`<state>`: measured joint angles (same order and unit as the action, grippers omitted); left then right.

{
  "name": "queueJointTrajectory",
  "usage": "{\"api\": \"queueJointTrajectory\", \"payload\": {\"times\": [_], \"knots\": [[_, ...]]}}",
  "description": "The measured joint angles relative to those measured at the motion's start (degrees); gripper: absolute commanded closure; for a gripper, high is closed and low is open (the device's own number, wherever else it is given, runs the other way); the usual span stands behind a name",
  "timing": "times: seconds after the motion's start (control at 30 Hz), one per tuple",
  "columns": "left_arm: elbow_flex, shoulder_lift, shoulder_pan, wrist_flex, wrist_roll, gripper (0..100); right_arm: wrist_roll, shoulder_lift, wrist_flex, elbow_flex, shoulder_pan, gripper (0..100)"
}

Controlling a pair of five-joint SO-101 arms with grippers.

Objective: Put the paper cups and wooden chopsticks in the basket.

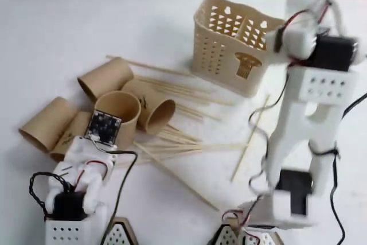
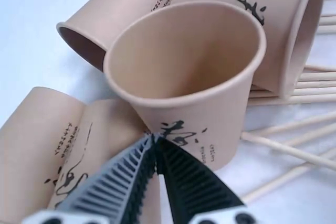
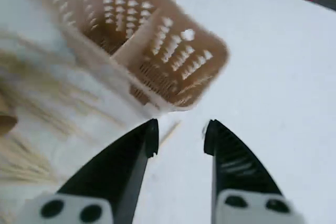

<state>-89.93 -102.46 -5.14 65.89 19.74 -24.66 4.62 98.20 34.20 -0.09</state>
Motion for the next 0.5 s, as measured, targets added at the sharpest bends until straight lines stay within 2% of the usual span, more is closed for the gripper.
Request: {"api": "queueJointTrajectory", "payload": {"times": [0.23, 0.33, 0.5], "knots": [[0.0, 0.0, 0.0, 0.0, 0.0, 97, -11.43, 17.49, -2.02, -26.29, -16.26, 85.1], [0.0, 0.0, 0.0, 0.0, 0.0, 97, -15.91, 21.1, -6.95, -38.07, -21.98, 84.8], [0.0, 0.0, 0.0, 0.0, 0.0, 97, -21.89, 22.95, -18.99, -55.12, -27.43, 84.7]]}}
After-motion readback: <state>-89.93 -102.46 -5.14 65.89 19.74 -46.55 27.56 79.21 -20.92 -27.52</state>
